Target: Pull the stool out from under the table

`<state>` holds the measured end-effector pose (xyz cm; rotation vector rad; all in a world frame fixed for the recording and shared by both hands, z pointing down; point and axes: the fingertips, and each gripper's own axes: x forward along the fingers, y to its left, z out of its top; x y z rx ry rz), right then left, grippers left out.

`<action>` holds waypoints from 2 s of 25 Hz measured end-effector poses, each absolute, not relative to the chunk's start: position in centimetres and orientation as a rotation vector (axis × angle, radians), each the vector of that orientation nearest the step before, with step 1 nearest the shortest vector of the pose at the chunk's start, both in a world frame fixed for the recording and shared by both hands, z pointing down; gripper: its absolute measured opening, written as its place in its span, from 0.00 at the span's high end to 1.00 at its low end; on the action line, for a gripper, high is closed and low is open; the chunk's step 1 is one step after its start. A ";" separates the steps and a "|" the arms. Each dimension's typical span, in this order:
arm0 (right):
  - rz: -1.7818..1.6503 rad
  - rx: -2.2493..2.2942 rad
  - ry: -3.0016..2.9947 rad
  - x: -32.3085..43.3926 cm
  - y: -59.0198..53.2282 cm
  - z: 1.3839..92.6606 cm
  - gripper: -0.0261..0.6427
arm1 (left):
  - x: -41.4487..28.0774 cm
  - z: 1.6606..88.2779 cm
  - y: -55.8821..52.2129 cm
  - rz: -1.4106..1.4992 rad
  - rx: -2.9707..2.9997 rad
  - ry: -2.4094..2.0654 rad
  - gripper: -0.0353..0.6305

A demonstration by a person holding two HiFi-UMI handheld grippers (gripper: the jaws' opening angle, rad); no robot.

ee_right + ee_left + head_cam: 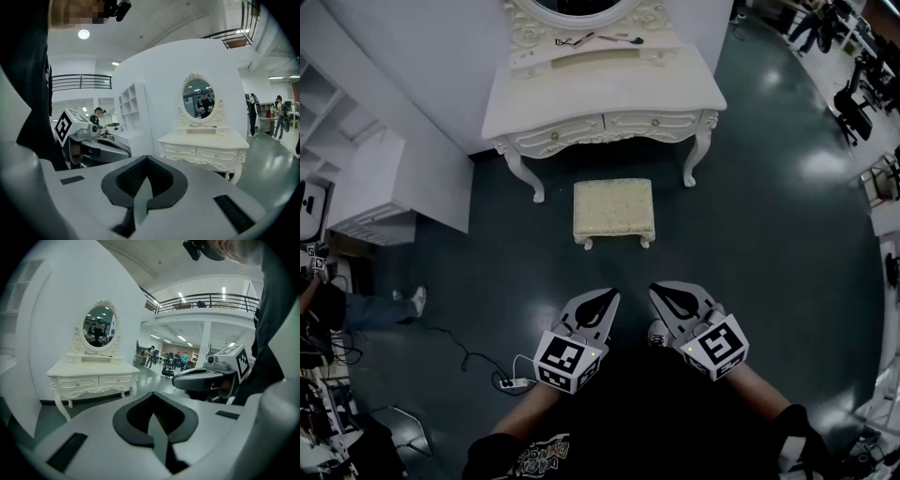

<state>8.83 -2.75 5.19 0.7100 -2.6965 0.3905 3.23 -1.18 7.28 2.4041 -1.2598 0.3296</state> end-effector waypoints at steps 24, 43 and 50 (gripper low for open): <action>0.328 0.553 -2.762 13.3 1.1 3.6 0.92 | 8.5 5.1 2.3 0.312 2.424 -1.405 0.94; 0.348 0.562 -2.755 14.2 1.1 4.1 0.92 | 9.9 5.2 2.2 0.359 2.464 -1.375 0.94; 0.343 0.551 -2.755 14.0 1.1 4.2 0.92 | 9.8 5.2 2.1 0.361 2.465 -1.379 0.94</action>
